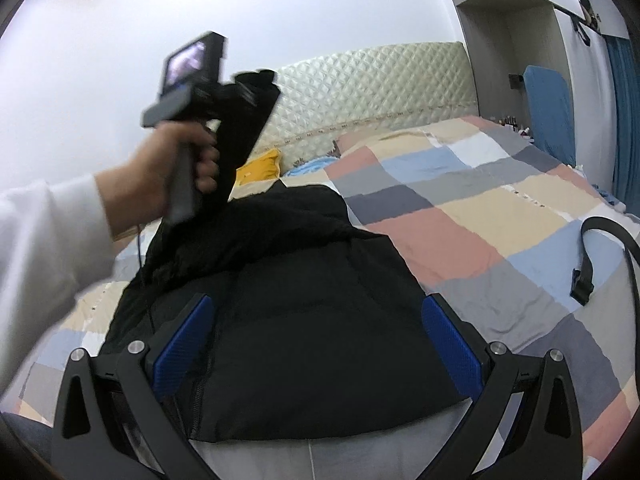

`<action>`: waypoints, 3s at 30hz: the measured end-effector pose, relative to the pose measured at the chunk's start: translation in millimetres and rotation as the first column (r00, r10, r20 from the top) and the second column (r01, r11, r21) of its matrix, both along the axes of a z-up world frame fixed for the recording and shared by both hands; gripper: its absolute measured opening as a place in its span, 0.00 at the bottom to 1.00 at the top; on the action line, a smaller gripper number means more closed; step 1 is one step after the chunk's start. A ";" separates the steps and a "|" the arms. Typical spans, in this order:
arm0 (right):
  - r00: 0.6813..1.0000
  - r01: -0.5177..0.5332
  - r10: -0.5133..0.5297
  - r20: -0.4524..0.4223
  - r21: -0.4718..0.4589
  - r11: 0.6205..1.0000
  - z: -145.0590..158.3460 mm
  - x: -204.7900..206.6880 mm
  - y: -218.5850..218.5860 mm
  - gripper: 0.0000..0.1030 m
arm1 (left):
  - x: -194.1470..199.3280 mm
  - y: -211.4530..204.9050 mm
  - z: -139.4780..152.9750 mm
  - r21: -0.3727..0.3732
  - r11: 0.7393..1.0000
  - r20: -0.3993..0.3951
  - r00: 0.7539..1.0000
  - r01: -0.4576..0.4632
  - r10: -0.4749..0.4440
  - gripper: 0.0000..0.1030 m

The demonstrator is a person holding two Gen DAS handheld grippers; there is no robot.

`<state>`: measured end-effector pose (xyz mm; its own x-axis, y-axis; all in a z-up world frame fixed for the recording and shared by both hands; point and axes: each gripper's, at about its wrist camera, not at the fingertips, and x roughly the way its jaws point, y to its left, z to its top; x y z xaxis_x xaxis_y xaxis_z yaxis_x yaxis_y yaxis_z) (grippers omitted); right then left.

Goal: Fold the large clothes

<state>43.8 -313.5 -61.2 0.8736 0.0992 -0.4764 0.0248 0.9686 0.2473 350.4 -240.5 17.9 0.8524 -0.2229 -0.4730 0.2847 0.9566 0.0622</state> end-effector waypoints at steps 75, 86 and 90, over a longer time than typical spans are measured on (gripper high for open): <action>0.977 -0.084 0.069 -0.201 -0.063 0.994 3.0 11.8 17.4 1.00 | -291.5 238.0 131.5 -0.062 0.946 -0.186 0.935 -0.318 0.302 0.73; 0.967 -0.208 0.194 -0.162 -0.076 0.975 32.4 -6.9 10.6 1.00 | -349.1 282.2 48.9 -0.086 0.955 -0.175 0.948 -0.284 0.266 0.73; 0.965 -0.213 0.198 -0.171 -0.075 0.974 32.1 -7.9 13.9 1.00 | -348.9 292.7 12.9 -0.128 0.956 -0.197 0.952 -0.264 0.236 0.73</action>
<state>35.9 -299.6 -29.2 0.7498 0.2180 -0.6247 -0.1451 0.9753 0.1663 1.5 52.2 30.9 0.7949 -0.0942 -0.5994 0.0286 0.9926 -0.1181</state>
